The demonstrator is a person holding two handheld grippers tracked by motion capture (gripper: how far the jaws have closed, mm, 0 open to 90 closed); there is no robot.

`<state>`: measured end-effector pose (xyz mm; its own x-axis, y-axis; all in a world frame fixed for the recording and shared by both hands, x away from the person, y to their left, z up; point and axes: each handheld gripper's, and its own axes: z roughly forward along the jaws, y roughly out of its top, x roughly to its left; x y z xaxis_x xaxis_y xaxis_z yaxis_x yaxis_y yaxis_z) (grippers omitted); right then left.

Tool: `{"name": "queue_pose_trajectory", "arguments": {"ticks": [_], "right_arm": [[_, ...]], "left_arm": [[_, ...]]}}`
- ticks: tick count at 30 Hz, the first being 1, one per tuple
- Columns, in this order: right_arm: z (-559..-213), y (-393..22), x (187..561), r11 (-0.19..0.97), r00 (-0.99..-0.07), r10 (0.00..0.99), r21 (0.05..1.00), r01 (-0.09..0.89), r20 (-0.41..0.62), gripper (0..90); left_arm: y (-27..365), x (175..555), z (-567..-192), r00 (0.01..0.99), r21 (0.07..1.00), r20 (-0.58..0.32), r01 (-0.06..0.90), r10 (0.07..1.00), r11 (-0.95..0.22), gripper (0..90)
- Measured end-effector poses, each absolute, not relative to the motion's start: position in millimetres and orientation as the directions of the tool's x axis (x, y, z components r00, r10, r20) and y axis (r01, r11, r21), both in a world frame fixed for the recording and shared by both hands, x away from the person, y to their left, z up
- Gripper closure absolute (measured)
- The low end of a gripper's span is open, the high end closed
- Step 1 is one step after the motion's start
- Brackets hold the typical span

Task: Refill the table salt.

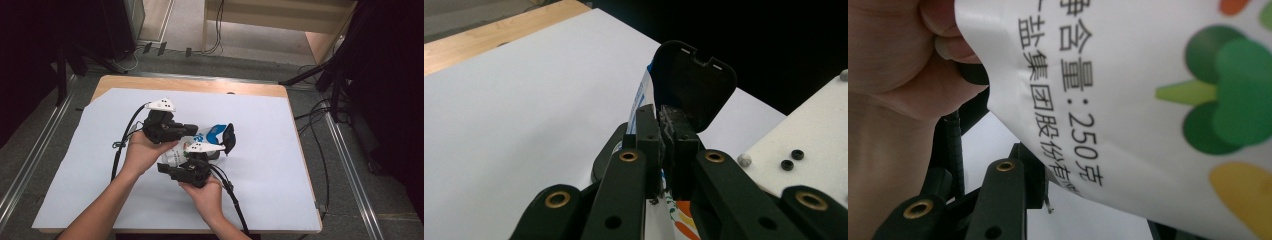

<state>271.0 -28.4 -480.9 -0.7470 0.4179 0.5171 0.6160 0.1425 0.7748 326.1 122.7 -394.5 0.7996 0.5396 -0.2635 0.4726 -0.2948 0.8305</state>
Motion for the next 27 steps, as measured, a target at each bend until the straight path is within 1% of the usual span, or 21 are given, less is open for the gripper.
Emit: {"name": "queue_pose_trajectory", "arguments": {"ticks": [27], "right_arm": [[-478.0, -28.2, 271.8, 0.148, -0.745, 0.414, 0.769, 0.621, 0.522, 65.6]], "left_arm": [[120.1, 326.5, -395.2, 0.803, 0.828, -0.264, 0.473, 0.534, -0.301, 87.5]]}}
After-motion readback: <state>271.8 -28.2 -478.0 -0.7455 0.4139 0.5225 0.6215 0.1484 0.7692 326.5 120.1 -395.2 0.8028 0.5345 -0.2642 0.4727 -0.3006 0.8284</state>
